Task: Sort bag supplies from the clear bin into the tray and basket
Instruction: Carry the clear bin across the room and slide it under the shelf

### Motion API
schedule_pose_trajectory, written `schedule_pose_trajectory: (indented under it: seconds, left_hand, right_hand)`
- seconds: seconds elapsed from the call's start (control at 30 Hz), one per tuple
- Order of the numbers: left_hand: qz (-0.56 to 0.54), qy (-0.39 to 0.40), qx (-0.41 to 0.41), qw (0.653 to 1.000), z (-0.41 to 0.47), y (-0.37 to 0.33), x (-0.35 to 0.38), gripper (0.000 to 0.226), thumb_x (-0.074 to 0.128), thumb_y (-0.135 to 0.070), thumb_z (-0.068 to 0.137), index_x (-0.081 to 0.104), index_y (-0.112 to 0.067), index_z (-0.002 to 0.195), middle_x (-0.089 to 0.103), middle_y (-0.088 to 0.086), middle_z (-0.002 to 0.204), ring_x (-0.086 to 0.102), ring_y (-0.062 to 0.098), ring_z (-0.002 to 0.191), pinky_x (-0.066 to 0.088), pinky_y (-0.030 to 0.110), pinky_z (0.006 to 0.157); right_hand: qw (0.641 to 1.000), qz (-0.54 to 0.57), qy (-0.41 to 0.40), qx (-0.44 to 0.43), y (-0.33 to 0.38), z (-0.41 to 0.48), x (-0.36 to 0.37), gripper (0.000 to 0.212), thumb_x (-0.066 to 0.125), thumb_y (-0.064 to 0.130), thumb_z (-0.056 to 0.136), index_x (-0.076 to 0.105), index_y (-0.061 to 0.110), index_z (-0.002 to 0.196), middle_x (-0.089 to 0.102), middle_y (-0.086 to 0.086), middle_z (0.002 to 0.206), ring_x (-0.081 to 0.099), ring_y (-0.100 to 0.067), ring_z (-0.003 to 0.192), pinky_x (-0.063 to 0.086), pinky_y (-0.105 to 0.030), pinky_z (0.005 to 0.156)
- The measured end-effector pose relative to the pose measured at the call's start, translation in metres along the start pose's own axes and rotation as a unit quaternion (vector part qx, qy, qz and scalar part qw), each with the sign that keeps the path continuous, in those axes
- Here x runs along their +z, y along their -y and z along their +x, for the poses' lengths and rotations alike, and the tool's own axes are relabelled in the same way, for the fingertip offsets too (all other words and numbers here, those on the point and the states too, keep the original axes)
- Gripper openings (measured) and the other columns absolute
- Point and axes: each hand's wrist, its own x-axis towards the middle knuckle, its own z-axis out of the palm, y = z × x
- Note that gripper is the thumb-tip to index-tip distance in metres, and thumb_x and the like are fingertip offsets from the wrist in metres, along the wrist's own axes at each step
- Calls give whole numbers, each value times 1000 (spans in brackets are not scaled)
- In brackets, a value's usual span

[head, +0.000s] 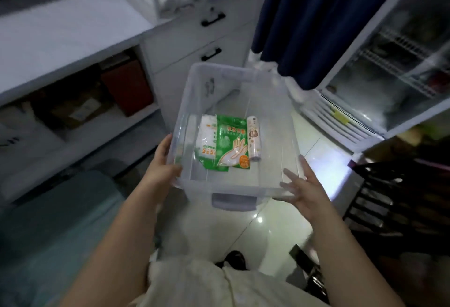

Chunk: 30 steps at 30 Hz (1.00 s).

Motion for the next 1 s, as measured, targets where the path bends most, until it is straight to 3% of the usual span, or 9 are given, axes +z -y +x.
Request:
schedule_pose_trajectory:
  seconds: [0.13,0.23,0.33,0.43,0.57,0.67,0.73,0.83,1.0]
  left_hand:
    - [-22,25,-1,999,28,-28,93,84,77,-5,73,38,-39,139,51,1,133,64,28,105,58,37,62]
    - [-26,50,20,998,58,-55,137,85,73,3,71,41,-34,140,54,4,132,65,32,103,57,41,63]
    - [-23,48,36,998,100,-82,174,87,78,-4,67,41,-37,139,58,-3,121,70,21,92,58,34,58]
    - [-6,61,50,997,156,-105,207,73,75,-3,72,51,-46,125,61,-4,117,71,19,86,57,32,56]
    - [-15,96,40,994,250,-145,252,82,71,-9,51,55,-47,122,63,2,122,70,27,91,55,36,58]
    - [-4,113,34,993,329,-182,285,82,60,6,68,46,-40,134,55,4,132,67,30,100,56,42,64]
    - [-15,117,21,993,378,-208,306,81,51,15,76,43,-37,137,51,6,136,64,34,105,56,46,71]
    - [-10,109,11,994,439,-246,341,75,49,14,80,44,-34,137,51,9,132,63,34,103,57,41,64]
    - [-6,103,8,995,522,-293,402,81,47,20,77,43,-34,138,51,8,130,63,36,98,55,33,53]
  right_hand:
    - [999,8,-8,-32,73,29,-58,70,64,4,87,40,46,137,55,-3,123,64,-29,91,56,-55,61]
    - [998,32,-9,-53,110,53,-83,65,69,7,84,49,50,128,61,-6,114,65,-27,86,54,-62,65]
    - [995,62,6,-76,143,87,-95,63,75,9,79,55,50,122,68,-6,97,67,-25,75,52,-61,64]
    - [993,70,-8,-91,182,135,-100,65,75,7,78,55,50,122,66,-7,100,68,-25,73,52,-61,64]
    - [991,48,-15,-127,251,209,-94,59,70,10,83,53,49,124,64,-5,103,63,-26,74,52,-58,62]
    - [988,33,-30,-150,310,263,-80,56,68,8,82,56,46,123,64,-5,106,64,-24,68,53,-55,59]
    - [987,37,-40,-154,347,298,-71,54,66,7,83,57,45,121,66,-5,113,65,-29,77,53,-54,58]
    - [985,60,-71,-148,395,348,-65,57,64,4,85,56,45,123,66,-3,119,67,-37,93,54,-54,55]
    - [986,38,-55,-152,480,428,-67,56,63,1,84,57,41,123,71,-4,110,70,-36,87,53,-55,58]
